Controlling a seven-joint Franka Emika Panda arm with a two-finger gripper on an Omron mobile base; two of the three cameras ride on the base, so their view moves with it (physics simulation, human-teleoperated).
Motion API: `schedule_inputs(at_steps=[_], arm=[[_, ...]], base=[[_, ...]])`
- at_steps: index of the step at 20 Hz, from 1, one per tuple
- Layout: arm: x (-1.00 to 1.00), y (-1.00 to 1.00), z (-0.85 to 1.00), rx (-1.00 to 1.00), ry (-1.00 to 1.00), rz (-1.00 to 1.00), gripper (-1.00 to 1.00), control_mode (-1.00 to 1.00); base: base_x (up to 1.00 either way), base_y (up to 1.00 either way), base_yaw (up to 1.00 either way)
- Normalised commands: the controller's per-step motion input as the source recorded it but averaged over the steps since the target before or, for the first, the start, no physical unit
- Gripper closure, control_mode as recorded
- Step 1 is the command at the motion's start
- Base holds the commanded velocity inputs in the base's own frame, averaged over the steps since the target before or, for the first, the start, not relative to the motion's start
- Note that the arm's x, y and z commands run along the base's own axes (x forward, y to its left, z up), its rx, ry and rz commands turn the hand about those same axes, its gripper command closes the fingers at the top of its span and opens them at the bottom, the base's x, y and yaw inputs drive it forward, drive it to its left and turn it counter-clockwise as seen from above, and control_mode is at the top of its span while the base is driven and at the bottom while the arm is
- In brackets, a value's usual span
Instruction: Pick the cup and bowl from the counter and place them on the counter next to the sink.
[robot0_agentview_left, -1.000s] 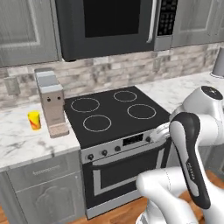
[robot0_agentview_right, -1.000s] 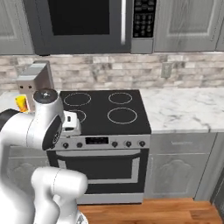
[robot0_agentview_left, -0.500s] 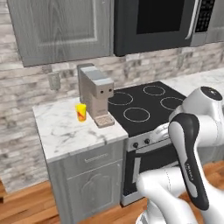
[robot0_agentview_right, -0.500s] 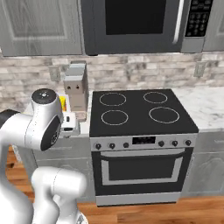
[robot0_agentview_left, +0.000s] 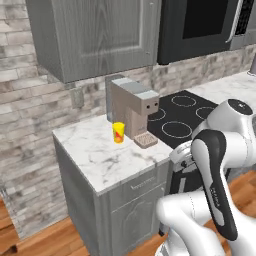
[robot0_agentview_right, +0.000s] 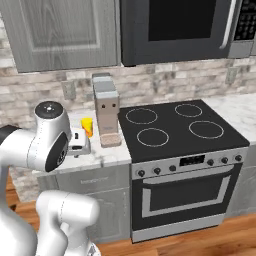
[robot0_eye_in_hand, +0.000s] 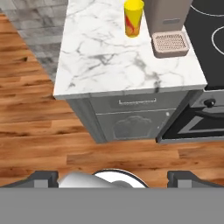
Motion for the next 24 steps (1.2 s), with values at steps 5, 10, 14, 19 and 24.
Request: schedule_inputs(at_steps=[5,10,14,19,24], arm=[[0.0,0.0,0.0,0.0,0.0,0.0,-1.0,1.0],[0.0,0.0,0.0,0.0,0.0,0.0,-1.0,1.0],[0.0,0.0,0.0,0.0,0.0,0.0,-1.0,1.0],[0.0,0.0,0.0,0.0,0.0,0.0,-1.0,1.0],[0.0,0.0,0.0,0.0,0.0,0.0,-1.0,1.0]], base=[[0.1,0.74,-0.41],[0.26,0.41,-0.28],[0.53,0.32,-0.17],[0.23,0.15,-0.09],[0.0,0.0,0.0]])
